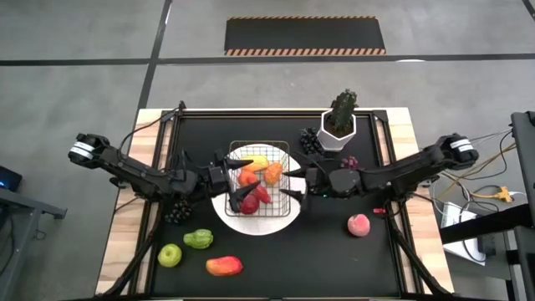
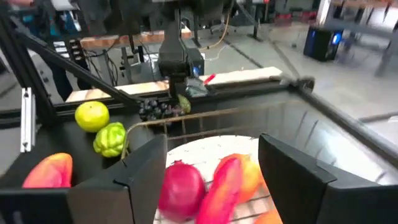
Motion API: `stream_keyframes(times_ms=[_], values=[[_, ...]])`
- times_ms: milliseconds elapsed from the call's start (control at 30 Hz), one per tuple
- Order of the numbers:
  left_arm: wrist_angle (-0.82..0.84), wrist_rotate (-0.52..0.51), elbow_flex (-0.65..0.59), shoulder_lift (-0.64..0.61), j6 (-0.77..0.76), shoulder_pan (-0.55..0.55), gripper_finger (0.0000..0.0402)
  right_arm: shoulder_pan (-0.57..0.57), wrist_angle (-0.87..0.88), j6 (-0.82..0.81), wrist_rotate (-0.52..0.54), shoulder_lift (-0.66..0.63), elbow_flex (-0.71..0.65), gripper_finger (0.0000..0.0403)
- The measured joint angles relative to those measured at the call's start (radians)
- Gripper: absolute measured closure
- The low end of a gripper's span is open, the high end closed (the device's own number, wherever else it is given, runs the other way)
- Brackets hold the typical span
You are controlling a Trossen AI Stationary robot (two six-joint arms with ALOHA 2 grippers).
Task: Build produce basket
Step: Put the red chili pepper into the wire basket
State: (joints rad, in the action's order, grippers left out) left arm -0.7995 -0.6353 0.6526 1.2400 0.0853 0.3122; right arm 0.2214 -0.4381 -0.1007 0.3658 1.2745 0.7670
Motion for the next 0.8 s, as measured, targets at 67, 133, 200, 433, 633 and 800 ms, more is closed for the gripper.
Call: stream_keyframes(times_ms=[67,133,200,433,633,800], values=[[0.003,0.001,-0.005,0.0,-0.026,0.008,0.0102,0.0,0.049,0.05,0.0,-0.052,0.0,0.0161],[0.003,0.001,-0.005,0.001,-0.028,0.024,0.0102,0.0,0.076,0.083,0.0,-0.094,0.0,0.0162],[0.003,0.001,-0.003,0.001,-0.032,0.042,0.0102,0.0,0.115,0.123,-0.005,-0.134,-0.003,0.0167],[0.188,0.0,0.027,0.001,-0.233,0.056,0.0102,0.001,0.233,0.208,-0.007,-0.229,-0.034,0.0216],[0.794,-0.047,0.217,0.02,-0.471,0.002,0.0108,0.0,0.238,0.235,-0.007,-0.276,-0.08,0.0273],[1.35,0.056,0.456,0.134,-0.576,-0.123,0.0156,0.0,0.221,0.243,0.0,-0.279,-0.096,0.0306]])
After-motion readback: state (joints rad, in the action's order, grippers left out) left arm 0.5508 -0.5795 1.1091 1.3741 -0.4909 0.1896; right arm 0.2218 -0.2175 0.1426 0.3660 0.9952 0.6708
